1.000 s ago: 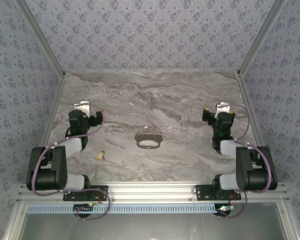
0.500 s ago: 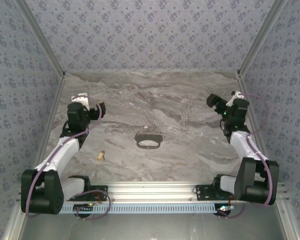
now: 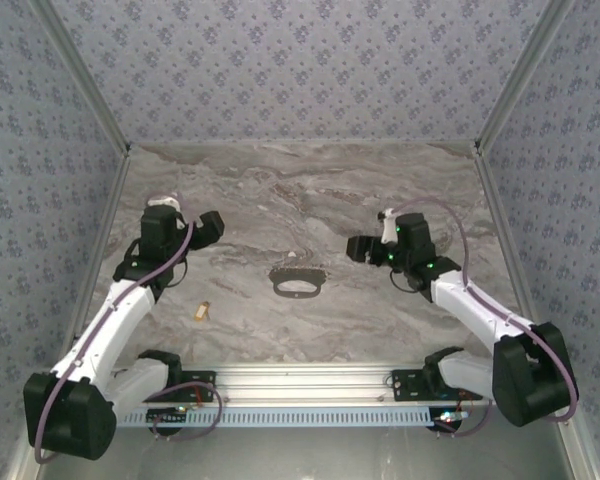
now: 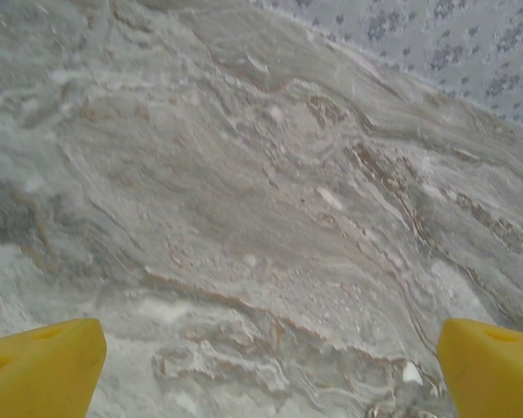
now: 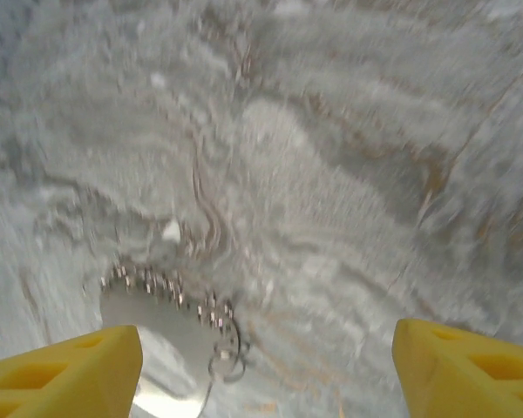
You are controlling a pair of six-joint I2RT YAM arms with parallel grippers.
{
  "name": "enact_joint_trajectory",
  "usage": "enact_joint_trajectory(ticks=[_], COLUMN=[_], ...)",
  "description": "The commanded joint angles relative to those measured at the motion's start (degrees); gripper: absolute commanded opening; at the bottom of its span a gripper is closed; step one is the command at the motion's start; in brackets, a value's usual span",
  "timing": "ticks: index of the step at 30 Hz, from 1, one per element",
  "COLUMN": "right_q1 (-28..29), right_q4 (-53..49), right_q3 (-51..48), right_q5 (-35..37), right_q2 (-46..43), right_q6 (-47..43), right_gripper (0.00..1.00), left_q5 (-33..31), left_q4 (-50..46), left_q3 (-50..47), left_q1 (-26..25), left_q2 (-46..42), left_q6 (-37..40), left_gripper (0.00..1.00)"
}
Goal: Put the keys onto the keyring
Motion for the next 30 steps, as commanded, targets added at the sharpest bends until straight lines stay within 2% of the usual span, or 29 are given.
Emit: enact_joint_trajectory(ticks=[1,9,18,30], right_q1=[3.35,8.95,12.39,13.15], right_q4=[-3.09,1.43,4.93,7.31], right_q3=[-3.01,-2.29,0.33,3.73], right_q5=[4.36,2.77,2.76,2.15], right_q2=[0.83,10.83,18.35,23.59], right_q6=[-1.32,-1.36,-0.88,-1.37], right_gripper=[0.75,0.59,0.55,0.49], left_q5=[0.70,-0.04,-0.68,-1.05], left_q4=[-5.22,-3.73,-3.14,-3.80], left_q3=[1.81,2.65,3.83,3.13], left_q1=[-2.24,-6.89,-8.40,-8.45], left_q2=[-0.44,2.85,4.85,4.14], left_q6=[-4.38,-6.45,-5.52,-4.45], left_gripper=[0.98,0.98,0.98,0.98])
